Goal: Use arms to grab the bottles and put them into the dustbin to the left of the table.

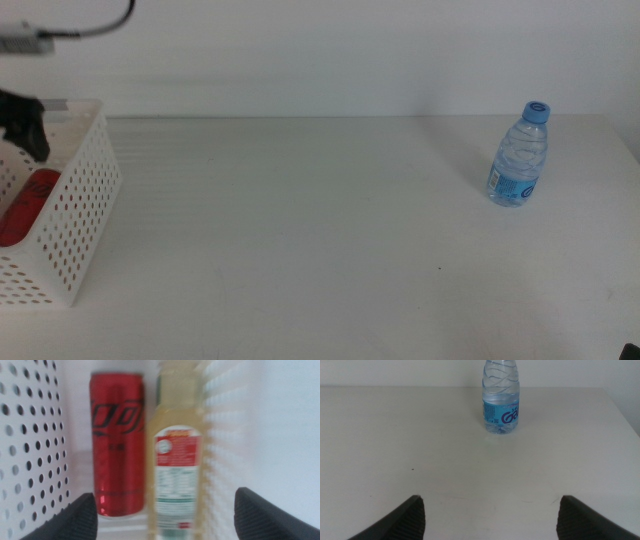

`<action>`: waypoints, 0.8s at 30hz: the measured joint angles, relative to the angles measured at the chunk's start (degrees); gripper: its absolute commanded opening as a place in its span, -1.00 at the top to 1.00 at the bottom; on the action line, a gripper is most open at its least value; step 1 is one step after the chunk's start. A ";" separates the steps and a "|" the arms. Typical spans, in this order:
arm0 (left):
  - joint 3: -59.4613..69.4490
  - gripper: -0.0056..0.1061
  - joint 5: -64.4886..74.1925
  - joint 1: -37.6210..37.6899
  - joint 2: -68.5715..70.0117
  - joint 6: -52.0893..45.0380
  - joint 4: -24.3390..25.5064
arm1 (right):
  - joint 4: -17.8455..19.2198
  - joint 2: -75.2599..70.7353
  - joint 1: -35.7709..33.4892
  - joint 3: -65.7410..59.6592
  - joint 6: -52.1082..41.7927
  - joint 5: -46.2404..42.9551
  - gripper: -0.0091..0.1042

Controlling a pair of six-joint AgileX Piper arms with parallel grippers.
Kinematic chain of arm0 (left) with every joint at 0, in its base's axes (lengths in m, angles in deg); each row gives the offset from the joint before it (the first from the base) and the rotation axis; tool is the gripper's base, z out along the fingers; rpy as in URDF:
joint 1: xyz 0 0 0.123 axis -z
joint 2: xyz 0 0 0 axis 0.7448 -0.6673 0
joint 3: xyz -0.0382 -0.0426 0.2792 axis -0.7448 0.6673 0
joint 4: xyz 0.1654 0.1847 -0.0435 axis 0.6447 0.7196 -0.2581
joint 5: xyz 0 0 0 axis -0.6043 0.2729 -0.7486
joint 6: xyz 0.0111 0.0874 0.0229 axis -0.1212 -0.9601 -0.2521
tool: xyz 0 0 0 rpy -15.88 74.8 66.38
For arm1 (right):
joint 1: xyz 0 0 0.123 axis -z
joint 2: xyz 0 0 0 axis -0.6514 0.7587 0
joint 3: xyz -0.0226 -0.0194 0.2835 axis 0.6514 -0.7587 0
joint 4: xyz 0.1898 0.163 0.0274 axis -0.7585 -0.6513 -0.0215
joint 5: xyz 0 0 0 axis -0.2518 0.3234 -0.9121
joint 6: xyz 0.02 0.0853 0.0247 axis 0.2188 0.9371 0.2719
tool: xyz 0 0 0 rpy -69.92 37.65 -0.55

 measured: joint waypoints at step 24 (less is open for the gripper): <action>35.54 -0.62 -26.96 20.66 54.10 -7.61 -16.94 | 0.00 0.00 0.00 0.00 0.00 0.00 -0.39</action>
